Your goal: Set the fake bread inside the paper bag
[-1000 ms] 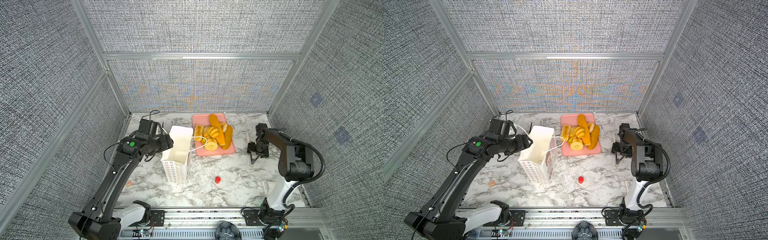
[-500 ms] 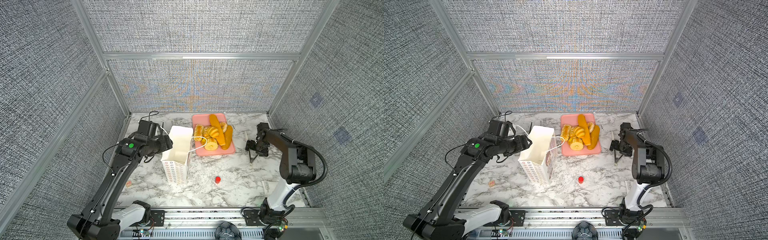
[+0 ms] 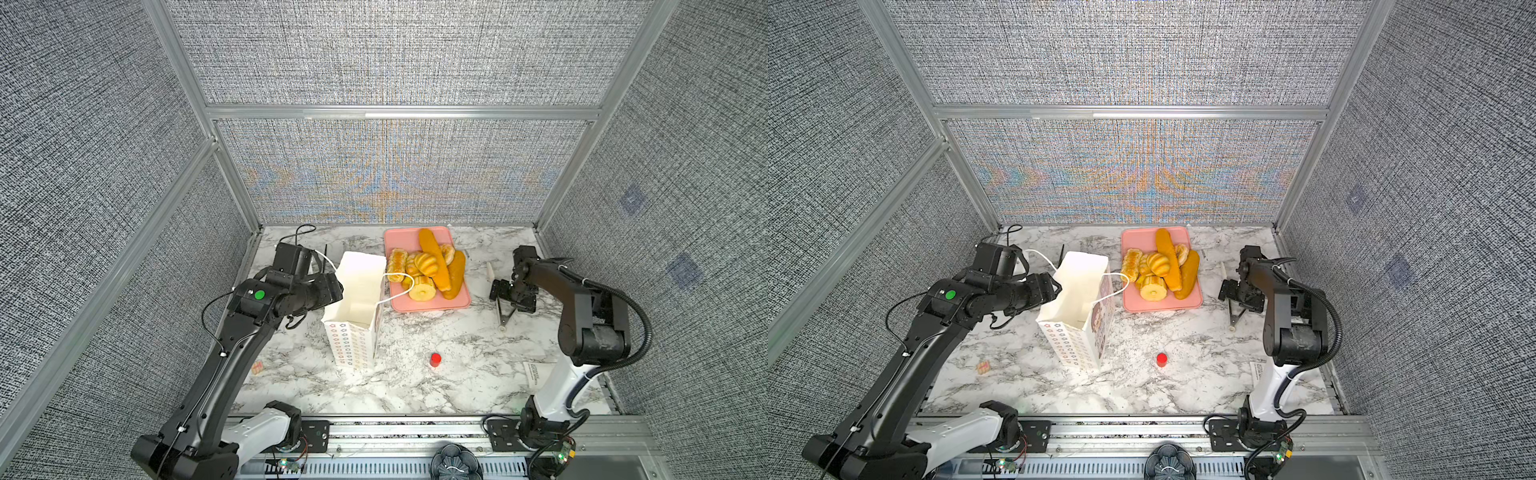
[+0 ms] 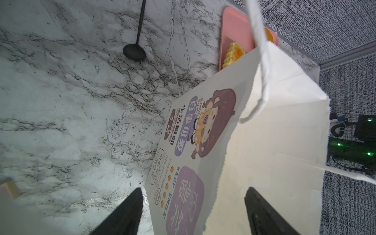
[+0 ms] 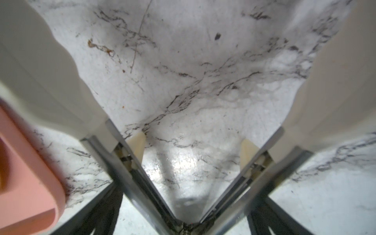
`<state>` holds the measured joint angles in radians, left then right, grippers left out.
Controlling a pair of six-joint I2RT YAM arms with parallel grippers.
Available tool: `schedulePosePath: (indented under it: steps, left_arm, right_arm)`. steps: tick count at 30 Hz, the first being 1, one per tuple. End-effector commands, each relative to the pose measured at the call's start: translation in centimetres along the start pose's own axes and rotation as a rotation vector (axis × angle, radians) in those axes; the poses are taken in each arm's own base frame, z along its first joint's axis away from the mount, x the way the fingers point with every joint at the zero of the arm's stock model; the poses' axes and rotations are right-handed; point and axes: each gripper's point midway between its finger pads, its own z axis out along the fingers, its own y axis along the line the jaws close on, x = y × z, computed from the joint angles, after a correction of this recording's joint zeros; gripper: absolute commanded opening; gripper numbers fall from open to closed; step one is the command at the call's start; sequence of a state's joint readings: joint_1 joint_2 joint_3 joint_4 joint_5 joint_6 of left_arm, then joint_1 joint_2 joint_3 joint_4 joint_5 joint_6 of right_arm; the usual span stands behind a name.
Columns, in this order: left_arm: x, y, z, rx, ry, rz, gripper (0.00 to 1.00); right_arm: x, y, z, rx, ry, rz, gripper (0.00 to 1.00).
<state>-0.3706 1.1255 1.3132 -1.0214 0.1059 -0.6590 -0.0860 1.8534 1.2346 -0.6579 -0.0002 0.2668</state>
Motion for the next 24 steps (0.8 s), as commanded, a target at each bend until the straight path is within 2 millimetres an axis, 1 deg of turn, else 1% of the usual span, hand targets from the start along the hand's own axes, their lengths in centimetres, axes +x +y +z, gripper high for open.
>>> schedulePosePath:
  steps: [1,12,24]
  left_arm:
    - [0.2,0.3,-0.1,-0.011,0.006,-0.001,0.8]
    - [0.4,0.4,-0.3,-0.017,0.012,0.0,0.8]
    - [0.3,0.5,-0.5,-0.029,0.016,0.001,0.8]
  right_arm:
    - [-0.4,-0.3,0.1,0.02,-0.02,-0.01,0.94]
    - [-0.9,-0.4,0.6,0.049,-0.014,-0.036,0.96]
    - [-1.0,-0.4,1.7,0.071,0.005,-0.074,0.9]
